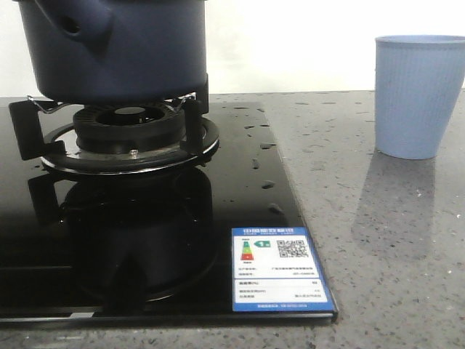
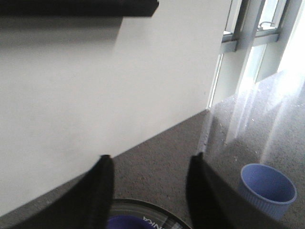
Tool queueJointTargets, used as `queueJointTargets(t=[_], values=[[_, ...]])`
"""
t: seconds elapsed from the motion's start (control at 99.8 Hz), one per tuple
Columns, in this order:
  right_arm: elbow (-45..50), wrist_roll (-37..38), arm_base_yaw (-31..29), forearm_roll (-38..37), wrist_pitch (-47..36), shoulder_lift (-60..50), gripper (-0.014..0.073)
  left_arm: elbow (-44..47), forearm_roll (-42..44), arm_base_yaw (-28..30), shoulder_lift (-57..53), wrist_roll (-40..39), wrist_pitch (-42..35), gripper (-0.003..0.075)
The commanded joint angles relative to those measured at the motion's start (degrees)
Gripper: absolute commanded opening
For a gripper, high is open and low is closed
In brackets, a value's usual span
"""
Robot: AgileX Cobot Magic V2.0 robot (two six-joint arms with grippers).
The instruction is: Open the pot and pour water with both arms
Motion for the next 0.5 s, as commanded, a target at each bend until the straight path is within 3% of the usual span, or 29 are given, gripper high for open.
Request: queueJointTargets(t=[0.0,0.07,0.271,0.491], values=[[1.0,0.4,-0.2,0.6,-0.4,-3.2,-0.0067,0.7,0.1,0.0,-7.8,-2.5,-2.8,0.0056],[4.5,0.7,0.1,0.6,0.5,-7.0,-0.0067,4.6,2.0,0.0,-13.8,-3.3,-5.2,-0.0019],[14.0,1.0,1.9,0.6,0.9,-18.7,-0.0067,20.5,4.1,0.0,-31.4,-3.4,-10.1,-0.0020],[16.4,1.5,2.0,0.6,0.3,-26.4,-0.0067,36.2,4.0,0.0,-48.5,-3.4,-15.5,-0.0020]])
